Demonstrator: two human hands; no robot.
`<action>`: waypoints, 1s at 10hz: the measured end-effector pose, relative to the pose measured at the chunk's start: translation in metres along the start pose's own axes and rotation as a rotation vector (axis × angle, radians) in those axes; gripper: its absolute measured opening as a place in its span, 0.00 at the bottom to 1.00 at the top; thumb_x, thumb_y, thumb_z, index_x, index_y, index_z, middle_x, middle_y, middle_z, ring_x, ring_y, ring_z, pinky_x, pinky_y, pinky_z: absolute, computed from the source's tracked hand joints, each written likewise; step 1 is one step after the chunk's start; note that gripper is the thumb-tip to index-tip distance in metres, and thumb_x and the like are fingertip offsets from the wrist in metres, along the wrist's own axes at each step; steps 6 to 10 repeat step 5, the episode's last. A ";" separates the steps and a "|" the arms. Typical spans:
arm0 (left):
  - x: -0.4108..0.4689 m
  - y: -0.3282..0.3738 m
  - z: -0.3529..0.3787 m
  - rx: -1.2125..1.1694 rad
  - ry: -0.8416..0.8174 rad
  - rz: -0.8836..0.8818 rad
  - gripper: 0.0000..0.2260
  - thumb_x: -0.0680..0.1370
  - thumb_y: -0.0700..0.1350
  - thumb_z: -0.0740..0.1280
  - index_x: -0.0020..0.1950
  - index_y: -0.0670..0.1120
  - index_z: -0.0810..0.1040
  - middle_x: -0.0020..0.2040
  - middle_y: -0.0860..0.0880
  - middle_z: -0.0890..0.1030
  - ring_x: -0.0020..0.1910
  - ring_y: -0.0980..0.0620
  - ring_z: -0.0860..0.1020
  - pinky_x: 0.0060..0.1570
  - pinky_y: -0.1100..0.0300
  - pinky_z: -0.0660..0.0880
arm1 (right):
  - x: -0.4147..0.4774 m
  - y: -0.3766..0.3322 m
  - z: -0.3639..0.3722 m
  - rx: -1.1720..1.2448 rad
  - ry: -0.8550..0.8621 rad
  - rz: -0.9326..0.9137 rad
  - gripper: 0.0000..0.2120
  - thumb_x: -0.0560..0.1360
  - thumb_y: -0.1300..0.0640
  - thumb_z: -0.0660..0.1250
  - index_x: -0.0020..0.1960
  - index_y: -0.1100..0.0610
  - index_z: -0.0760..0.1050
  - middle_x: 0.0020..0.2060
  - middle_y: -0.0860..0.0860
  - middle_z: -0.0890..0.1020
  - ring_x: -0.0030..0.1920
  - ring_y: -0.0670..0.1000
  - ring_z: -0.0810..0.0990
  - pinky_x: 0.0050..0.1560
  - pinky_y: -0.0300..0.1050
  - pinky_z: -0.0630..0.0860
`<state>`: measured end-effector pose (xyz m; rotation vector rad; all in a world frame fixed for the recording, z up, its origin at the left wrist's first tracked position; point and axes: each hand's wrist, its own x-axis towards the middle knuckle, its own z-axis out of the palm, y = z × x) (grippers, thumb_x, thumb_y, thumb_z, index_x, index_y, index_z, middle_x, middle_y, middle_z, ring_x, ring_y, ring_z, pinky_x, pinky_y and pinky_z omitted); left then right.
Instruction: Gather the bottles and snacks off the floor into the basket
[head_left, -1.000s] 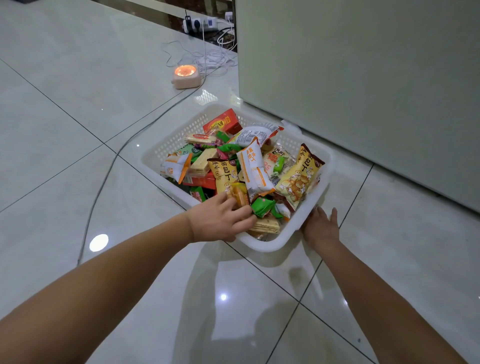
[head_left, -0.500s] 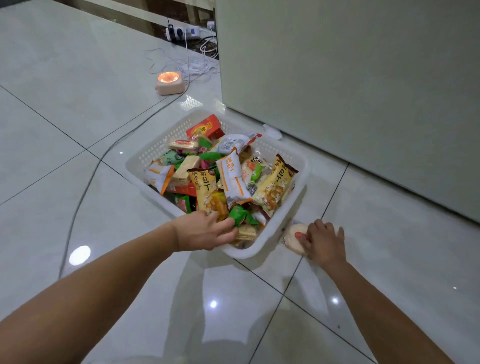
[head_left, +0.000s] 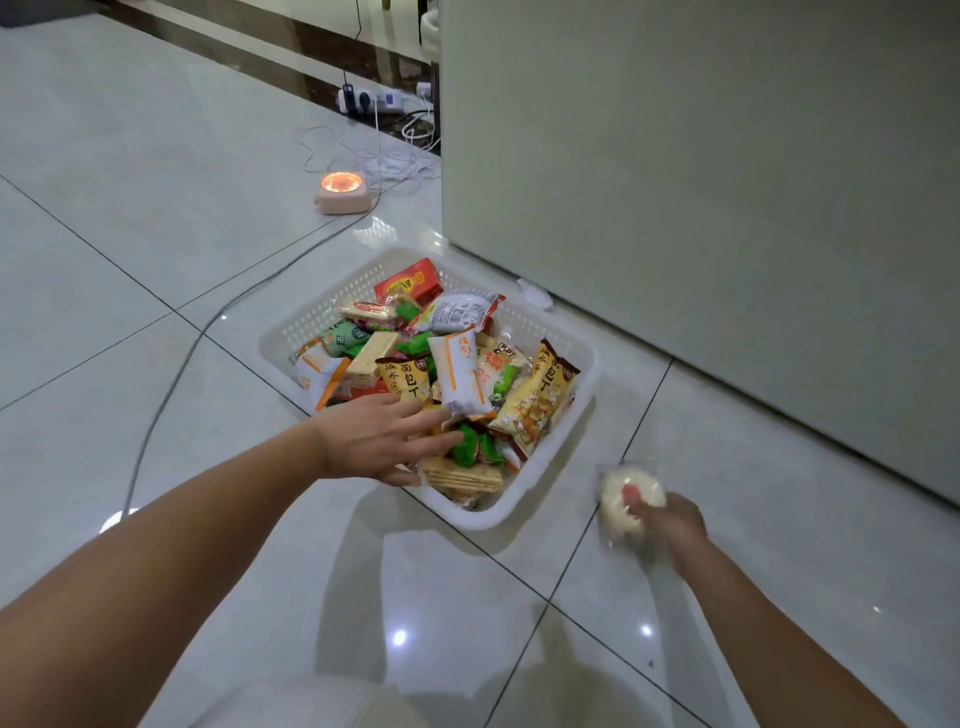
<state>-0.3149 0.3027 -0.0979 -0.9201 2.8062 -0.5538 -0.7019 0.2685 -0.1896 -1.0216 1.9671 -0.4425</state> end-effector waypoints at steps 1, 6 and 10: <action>0.009 -0.008 -0.008 0.079 -0.072 -0.220 0.28 0.77 0.63 0.48 0.73 0.53 0.65 0.67 0.45 0.74 0.55 0.47 0.77 0.52 0.56 0.76 | -0.010 -0.061 -0.029 0.441 0.186 -0.049 0.21 0.72 0.49 0.71 0.58 0.62 0.75 0.55 0.62 0.80 0.46 0.56 0.77 0.48 0.50 0.76; 0.033 -0.075 -0.071 -0.277 -0.218 -1.004 0.31 0.78 0.64 0.45 0.78 0.53 0.43 0.79 0.47 0.43 0.77 0.46 0.42 0.74 0.47 0.43 | -0.099 -0.226 0.026 -0.668 -0.049 -0.648 0.33 0.72 0.38 0.64 0.72 0.52 0.63 0.67 0.54 0.69 0.68 0.58 0.63 0.64 0.52 0.64; 0.033 -0.075 -0.071 -0.277 -0.218 -1.004 0.31 0.78 0.64 0.45 0.78 0.53 0.43 0.79 0.47 0.43 0.77 0.46 0.42 0.74 0.47 0.43 | -0.099 -0.226 0.026 -0.668 -0.049 -0.648 0.33 0.72 0.38 0.64 0.72 0.52 0.63 0.67 0.54 0.69 0.68 0.58 0.63 0.64 0.52 0.64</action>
